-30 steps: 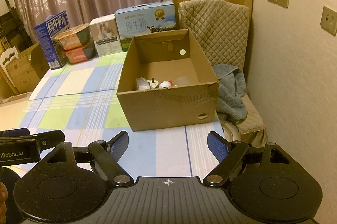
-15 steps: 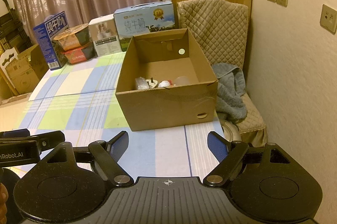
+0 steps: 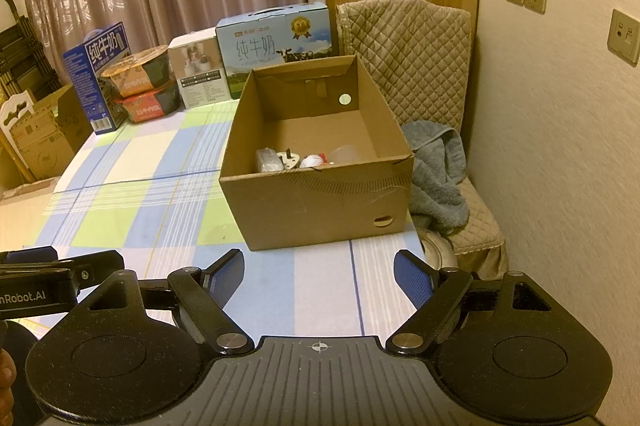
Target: Organize rigid objects
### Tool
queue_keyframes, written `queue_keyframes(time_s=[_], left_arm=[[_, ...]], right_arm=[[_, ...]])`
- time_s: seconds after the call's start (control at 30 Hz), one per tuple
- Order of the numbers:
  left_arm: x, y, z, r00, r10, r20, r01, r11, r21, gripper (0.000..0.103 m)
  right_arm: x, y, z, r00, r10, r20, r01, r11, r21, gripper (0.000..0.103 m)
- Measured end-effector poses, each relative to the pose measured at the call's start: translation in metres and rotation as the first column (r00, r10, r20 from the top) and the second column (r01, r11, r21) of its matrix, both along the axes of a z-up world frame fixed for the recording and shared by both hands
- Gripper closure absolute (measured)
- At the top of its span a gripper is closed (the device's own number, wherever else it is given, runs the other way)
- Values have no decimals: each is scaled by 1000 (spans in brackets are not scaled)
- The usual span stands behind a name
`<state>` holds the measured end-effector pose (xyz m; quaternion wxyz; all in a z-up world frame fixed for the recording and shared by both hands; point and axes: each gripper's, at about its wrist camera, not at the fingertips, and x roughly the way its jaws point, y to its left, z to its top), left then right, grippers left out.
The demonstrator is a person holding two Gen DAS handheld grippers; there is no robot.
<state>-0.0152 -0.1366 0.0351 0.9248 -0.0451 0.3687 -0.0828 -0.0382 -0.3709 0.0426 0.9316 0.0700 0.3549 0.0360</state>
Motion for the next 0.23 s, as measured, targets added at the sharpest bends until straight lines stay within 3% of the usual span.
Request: queue_keyframes(time_s=[0.23], left_arm=[[0, 2, 0, 1000, -26, 8, 26, 999, -26, 0]], right_arm=[[0, 0, 0, 1000, 0, 0, 0, 1000, 3, 24]])
